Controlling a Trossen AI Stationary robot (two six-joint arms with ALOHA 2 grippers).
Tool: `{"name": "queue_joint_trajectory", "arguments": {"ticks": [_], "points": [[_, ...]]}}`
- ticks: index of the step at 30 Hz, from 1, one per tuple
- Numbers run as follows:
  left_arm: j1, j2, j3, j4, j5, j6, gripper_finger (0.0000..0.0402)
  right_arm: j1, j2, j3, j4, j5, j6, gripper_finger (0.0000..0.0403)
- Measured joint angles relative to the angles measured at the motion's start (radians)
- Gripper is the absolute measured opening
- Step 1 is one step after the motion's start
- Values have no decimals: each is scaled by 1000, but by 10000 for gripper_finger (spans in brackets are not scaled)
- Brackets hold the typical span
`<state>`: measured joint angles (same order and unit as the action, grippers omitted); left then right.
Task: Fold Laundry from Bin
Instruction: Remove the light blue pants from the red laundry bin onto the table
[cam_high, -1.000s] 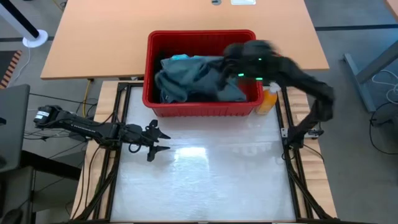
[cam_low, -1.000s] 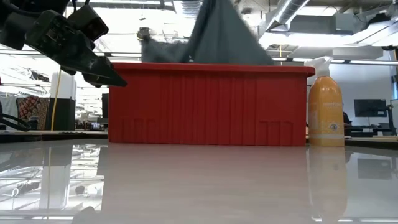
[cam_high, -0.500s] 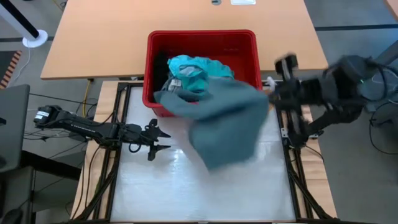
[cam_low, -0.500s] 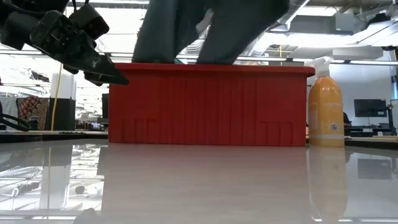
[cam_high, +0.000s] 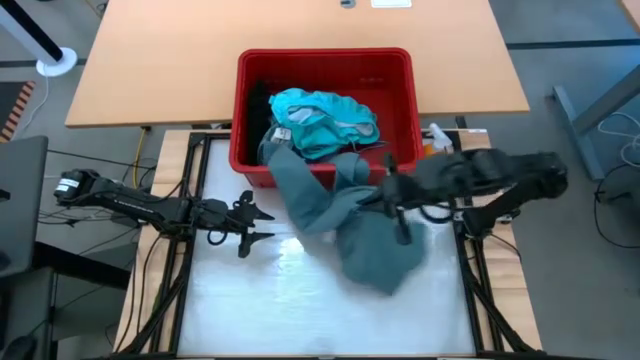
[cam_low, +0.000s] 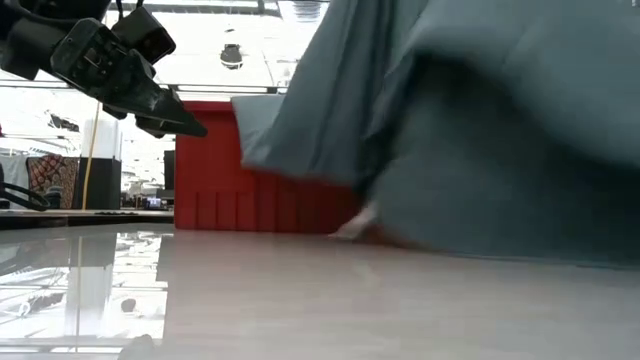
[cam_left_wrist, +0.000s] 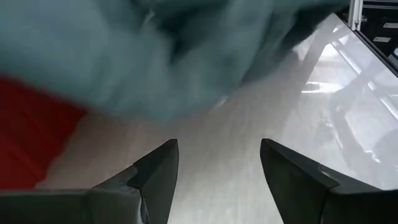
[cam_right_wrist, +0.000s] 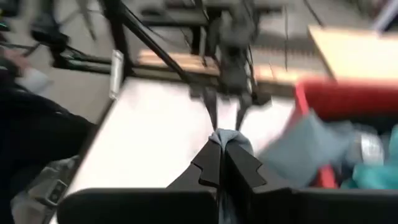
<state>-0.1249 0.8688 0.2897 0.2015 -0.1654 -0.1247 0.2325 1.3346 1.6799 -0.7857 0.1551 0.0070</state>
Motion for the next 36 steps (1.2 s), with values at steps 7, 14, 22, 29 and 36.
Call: {"name": "queue_joint_trajectory", "arguments": {"ticks": [7, 14, 22, 29, 36], "points": [[0, 0, 0, 0, 0, -14, 217, -119, 48, -197, 36, 0, 174, 49], [0, 0, 0, 0, 0, -48, 217, -196, 142, -213, -139, -31, 187, 85], [0, 0, 0, 0, -12, -54, 217, -225, 147, -213, -413, 43, 228, 134], [0, 0, 0, 6, -61, -21, 217, -158, 68, -213, -374, 32, 277, 165], [0, 0, 0, 29, -64, 0, 217, -33, 21, -213, -329, 32, 359, 168]]}}
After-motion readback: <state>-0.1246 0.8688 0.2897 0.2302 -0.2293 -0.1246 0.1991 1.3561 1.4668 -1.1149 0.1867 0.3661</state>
